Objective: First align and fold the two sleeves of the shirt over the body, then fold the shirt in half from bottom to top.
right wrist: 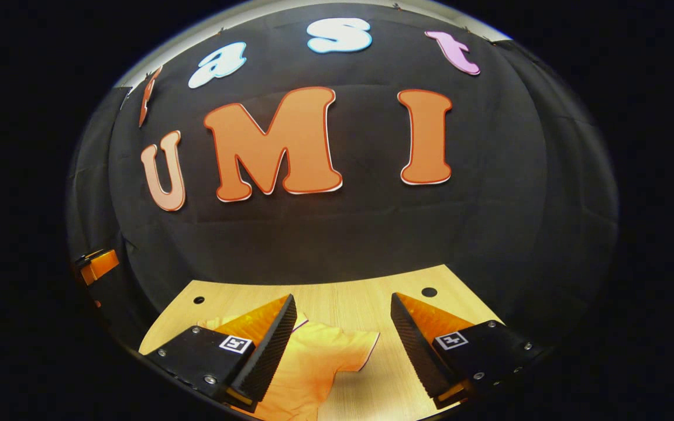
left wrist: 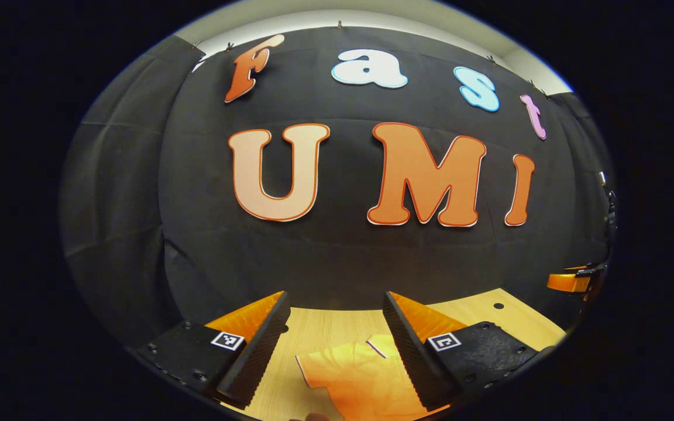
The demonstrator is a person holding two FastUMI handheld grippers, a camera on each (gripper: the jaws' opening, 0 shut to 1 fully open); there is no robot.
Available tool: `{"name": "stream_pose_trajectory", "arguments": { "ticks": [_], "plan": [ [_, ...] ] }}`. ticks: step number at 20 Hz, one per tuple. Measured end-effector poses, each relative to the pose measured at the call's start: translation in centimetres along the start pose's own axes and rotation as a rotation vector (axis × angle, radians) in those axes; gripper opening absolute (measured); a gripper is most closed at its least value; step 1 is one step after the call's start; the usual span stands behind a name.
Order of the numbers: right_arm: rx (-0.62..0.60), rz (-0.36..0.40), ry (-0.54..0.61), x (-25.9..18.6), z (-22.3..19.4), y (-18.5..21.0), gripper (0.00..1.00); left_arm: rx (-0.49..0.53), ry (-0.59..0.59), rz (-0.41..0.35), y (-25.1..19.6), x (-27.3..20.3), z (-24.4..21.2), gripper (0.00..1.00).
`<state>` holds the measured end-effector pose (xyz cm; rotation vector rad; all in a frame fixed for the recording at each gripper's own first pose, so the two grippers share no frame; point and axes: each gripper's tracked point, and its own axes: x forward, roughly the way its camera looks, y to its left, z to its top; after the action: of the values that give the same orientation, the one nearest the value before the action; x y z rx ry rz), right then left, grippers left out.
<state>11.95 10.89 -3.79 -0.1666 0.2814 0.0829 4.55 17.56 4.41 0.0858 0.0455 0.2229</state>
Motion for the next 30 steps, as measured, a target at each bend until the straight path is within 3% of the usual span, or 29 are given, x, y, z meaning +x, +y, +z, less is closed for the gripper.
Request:
{"name": "stream_pose_trajectory", "arguments": {
  "ticks": [6,9,14,21,30],
  "plan": [
    [-0.06,-0.012,0.157,5.8,-1.7,0.6,0.98,-0.038,0.053,-0.005,1.9,0.6,-2.4,0.98],
    [-0.025,-0.017,0.312,9.1,-5.1,0.1,0.98,-0.033,0.084,0.031,4.1,0.5,-4.0,0.98],
    [-0.063,-0.095,0.606,12.7,-13.4,-2.9,0.99,-0.068,0.133,0.084,7.1,0.7,-6.4,0.98],
    [0.041,-0.156,0.853,16.2,-22.2,-5.5,0.99,-0.091,0.209,0.146,9.4,1.7,-9.4,0.98],
    [0.042,-0.194,1.02,18.4,-28.3,-6.2,0.99,-0.12,0.29,0.181,10.6,3.5,-12.7,0.98]
  ]
}}
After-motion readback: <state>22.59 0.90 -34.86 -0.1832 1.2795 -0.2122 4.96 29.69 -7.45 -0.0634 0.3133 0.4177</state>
